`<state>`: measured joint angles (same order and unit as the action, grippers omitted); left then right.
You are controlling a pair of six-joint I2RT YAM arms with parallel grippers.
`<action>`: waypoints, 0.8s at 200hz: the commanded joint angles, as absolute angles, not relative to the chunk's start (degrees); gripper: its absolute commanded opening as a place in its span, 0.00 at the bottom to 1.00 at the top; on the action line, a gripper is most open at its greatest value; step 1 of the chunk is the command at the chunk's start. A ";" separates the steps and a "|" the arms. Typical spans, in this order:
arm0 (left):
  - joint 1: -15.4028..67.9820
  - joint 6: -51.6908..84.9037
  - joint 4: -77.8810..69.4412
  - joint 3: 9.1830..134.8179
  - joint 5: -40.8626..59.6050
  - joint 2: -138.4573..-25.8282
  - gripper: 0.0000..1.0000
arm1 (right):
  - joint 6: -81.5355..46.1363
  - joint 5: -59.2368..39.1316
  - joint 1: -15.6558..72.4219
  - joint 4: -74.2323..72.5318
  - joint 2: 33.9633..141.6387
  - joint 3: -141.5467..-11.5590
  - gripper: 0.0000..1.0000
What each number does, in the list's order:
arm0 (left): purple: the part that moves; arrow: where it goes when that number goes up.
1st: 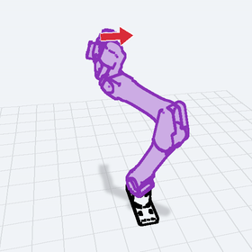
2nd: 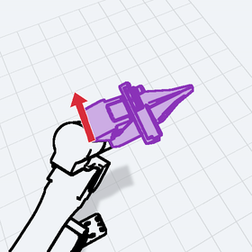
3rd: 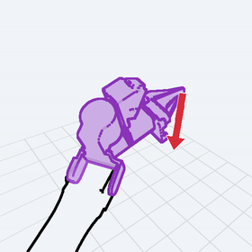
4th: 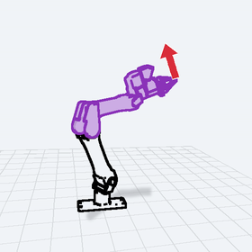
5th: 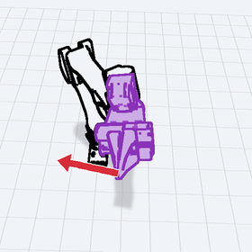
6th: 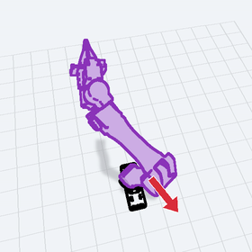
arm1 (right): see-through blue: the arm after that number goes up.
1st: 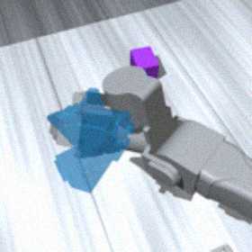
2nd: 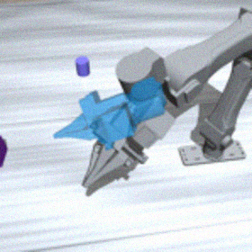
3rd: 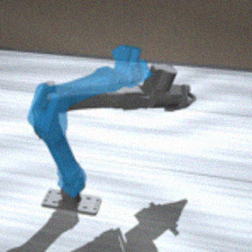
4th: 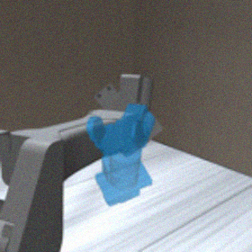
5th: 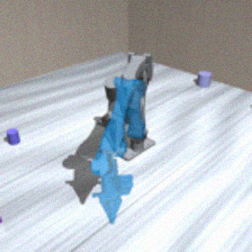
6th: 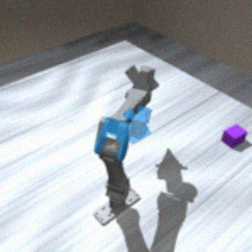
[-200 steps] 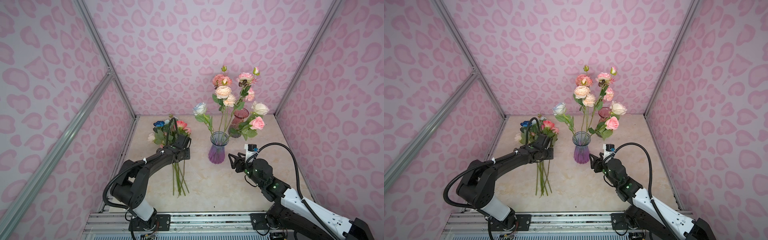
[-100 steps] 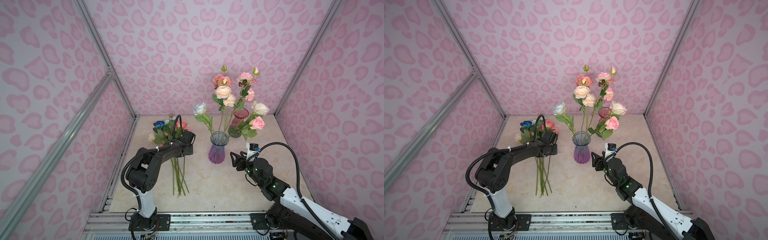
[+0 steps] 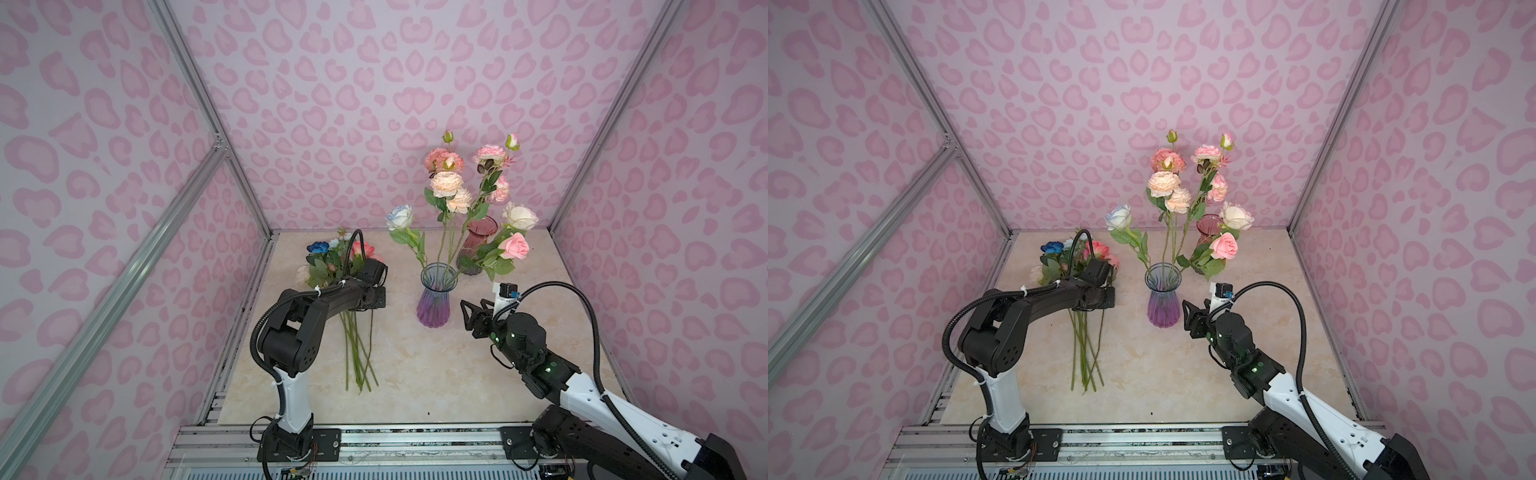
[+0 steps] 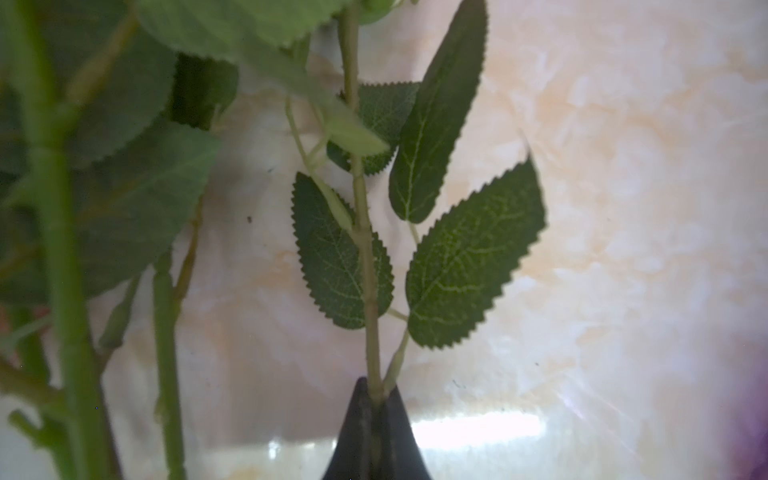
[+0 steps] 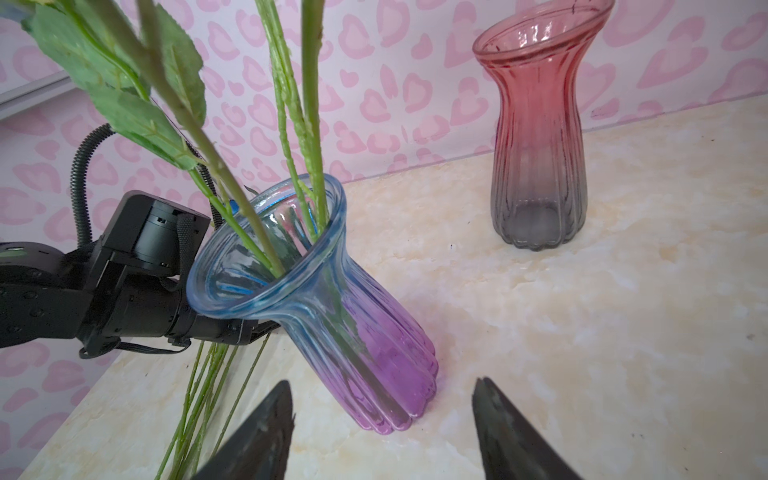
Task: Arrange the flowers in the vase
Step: 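Reach into the bunch and grasp a pink rose stem with the left gripper, then lift the pink rose upward out of the bunch with the left gripper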
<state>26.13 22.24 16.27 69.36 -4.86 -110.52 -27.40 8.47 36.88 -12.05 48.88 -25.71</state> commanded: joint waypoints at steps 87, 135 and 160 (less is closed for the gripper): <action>26.11 23.30 13.65 62.13 3.93 -86.76 0.04 | -28.24 7.17 36.98 -8.16 43.00 -26.22 0.69; 26.10 24.02 14.91 53.78 -8.53 -67.45 0.04 | -28.13 6.98 37.05 -5.82 40.89 -27.89 0.69; 26.10 24.19 15.75 51.13 -14.89 -57.84 0.03 | -28.15 7.38 37.38 -5.41 40.45 -28.55 0.68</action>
<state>26.17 23.70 15.35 52.80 -6.55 -64.27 -28.10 7.38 37.12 -6.52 40.77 -27.97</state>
